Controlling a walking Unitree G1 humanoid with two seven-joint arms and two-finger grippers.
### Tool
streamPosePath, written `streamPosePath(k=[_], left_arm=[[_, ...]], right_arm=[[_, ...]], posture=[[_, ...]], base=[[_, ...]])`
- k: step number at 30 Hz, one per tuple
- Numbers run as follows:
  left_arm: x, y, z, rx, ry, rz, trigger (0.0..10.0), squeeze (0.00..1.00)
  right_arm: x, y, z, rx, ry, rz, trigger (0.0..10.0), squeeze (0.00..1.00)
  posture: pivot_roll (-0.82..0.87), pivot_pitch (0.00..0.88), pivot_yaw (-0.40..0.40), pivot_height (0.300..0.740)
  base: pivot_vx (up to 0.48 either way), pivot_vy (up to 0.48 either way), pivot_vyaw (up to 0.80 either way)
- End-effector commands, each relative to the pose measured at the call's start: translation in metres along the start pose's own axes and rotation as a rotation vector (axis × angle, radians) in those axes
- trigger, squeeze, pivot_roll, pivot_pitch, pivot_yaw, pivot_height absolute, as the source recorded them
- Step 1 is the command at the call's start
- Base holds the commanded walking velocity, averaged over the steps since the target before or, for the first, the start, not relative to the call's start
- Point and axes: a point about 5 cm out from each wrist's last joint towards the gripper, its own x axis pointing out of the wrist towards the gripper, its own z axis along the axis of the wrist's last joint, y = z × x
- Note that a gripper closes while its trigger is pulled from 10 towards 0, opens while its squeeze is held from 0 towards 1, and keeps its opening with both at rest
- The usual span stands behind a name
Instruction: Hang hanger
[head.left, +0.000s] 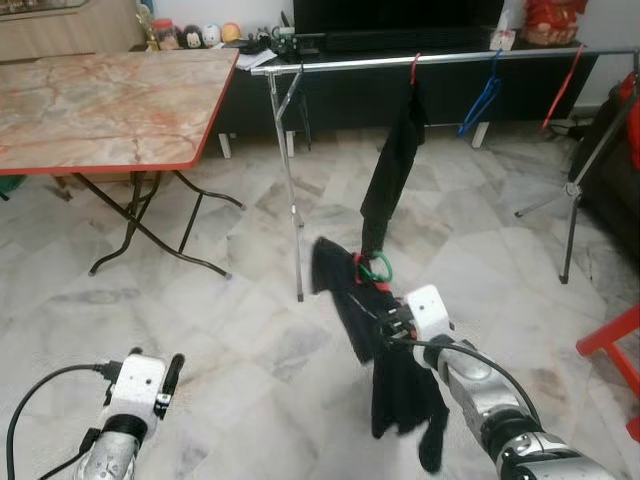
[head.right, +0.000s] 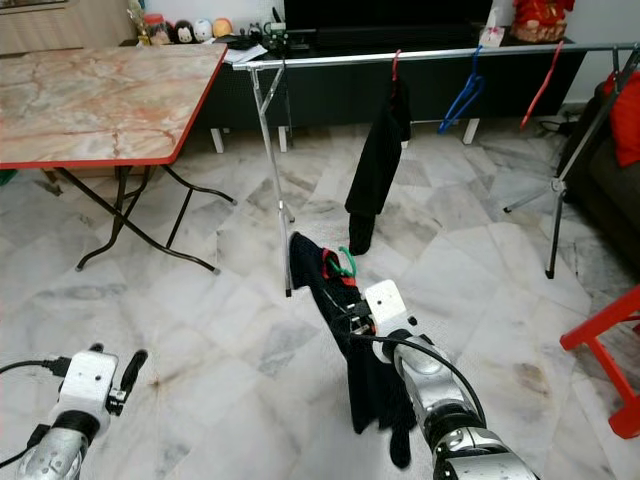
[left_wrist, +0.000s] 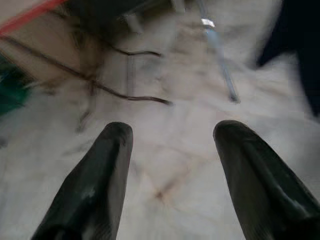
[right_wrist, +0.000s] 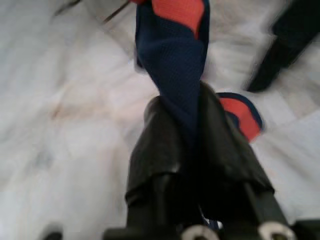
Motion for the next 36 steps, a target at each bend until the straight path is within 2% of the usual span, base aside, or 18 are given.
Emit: streamPosePath(k=[1, 4, 5, 8, 10, 19, 21, 23, 27, 36], left_arm=[[0.017, -0.002, 0.039, 0.071, -0.107, -0.157, 10.0, 0.00], [0.016, -0.003, 0.044, 0.083, -0.108, -0.210, 10.0, 0.00], [0.012, -0.008, 0.048, 0.102, -0.103, -0.295, 10.0, 0.00], [0.007, -0.013, 0.055, 0.114, -0.105, -0.384, 10.0, 0.00], [0.001, -0.023, 0.068, 0.090, -0.117, -0.530, 10.0, 0.00], [-0.008, -0.035, 0.080, 0.088, -0.070, -0.717, 10.0, 0.00], [-0.017, -0.039, 0.078, 0.076, -0.012, -0.823, 10.0, 0.00], [-0.021, -0.041, 0.074, 0.092, 0.022, -0.866, 10.0, 0.00], [-0.019, -0.044, 0.067, 0.103, 0.056, -0.859, 10.0, 0.00], [-0.017, -0.049, 0.072, 0.074, 0.063, -0.870, 10.0, 0.00]], right_arm=[[0.003, -0.001, 0.025, -0.165, -0.017, 0.168, 10.0, 0.00], [0.001, -0.001, 0.026, -0.202, -0.017, 0.231, 10.0, 0.00], [-0.002, 0.002, 0.029, -0.260, -0.018, 0.335, 10.0, 0.00], [-0.007, 0.004, 0.032, -0.331, -0.017, 0.453, 10.0, 0.00], [-0.011, 0.004, 0.046, -0.372, -0.032, 0.581, 10.0, 0.00], [-0.014, 0.012, 0.062, -0.444, -0.037, 0.773, 10.0, 0.00], [-0.016, 0.018, 0.058, -0.474, -0.006, 0.855, 10.0, 0.00], [-0.017, 0.020, 0.056, -0.483, 0.003, 0.874, 10.0, 0.00], [-0.017, 0.026, 0.056, -0.471, -0.008, 0.914, 10.0, 0.00], [-0.018, 0.029, 0.056, -0.470, -0.004, 0.940, 10.0, 0.00]], posture=[[0.01, 0.000, 0.061, 0.740], [0.02, 0.000, 0.058, 0.740], [0.02, 0.000, 0.055, 0.740], [0.02, 0.000, 0.051, 0.740], [0.01, 0.000, 0.047, 0.740], [0.02, 0.000, 0.040, 0.740], [0.03, 0.000, 0.035, 0.740], [0.03, 0.000, 0.033, 0.740], [0.03, 0.000, 0.032, 0.740], [0.03, 0.000, 0.026, 0.740]], base=[[0.000, 0.000, 0.00], [0.000, 0.000, 0.00], [0.000, 0.000, 0.00], [0.000, 0.000, 0.00], [0.000, 0.000, 0.00], [0.000, 0.000, 0.00], [0.000, 0.000, 0.00], [0.000, 0.000, 0.00], [0.000, 0.000, 0.00], [0.000, 0.000, 0.00]])
